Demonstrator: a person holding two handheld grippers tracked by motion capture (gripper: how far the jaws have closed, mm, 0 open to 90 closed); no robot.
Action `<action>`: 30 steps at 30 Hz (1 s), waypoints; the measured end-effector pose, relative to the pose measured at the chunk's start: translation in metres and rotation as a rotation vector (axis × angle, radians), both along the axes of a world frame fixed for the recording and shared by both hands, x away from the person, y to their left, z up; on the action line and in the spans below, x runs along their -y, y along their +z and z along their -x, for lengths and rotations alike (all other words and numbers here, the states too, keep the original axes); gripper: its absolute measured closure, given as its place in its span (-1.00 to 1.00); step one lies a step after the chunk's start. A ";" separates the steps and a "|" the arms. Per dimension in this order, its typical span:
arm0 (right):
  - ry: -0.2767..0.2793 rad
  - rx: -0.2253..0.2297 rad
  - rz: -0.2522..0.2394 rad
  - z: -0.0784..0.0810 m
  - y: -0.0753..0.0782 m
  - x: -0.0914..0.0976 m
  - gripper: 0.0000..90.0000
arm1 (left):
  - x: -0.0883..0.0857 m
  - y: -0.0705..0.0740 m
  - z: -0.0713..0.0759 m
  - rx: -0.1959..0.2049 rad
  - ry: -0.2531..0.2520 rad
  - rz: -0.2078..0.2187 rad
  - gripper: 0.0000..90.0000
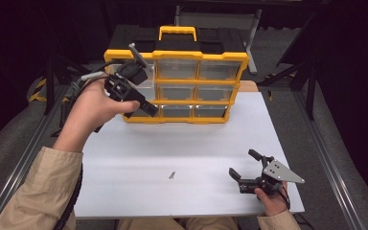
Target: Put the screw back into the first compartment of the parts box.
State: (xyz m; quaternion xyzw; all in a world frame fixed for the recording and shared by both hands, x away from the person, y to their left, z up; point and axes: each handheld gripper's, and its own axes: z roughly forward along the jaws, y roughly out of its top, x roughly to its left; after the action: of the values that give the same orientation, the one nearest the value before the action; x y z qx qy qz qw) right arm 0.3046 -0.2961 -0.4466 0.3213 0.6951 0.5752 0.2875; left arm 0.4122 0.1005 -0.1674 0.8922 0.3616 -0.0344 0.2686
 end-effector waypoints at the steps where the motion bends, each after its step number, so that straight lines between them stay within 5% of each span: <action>1: 0.001 -0.001 -0.002 0.000 0.000 0.000 -0.96 | 0.000 0.006 -0.002 0.005 0.006 -0.002 0.95; 12: -0.004 0.003 -0.002 0.000 0.001 0.002 -0.96 | -0.009 0.042 -0.033 0.086 0.130 -0.025 0.95; 19: -0.007 -0.002 -0.017 0.001 0.001 0.002 -0.96 | -0.014 0.038 -0.055 0.111 0.203 -0.075 0.95; 30: -0.003 -0.003 -0.022 0.001 0.001 0.002 -0.96 | -0.023 0.021 -0.076 0.143 0.252 -0.086 0.94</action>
State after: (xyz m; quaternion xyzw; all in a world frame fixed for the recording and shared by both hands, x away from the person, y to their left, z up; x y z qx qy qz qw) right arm 0.3038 -0.2979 -0.4455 0.3265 0.6888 0.5818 0.2837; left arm 0.4880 0.1235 -0.1463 0.8507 0.4515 0.0789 0.2572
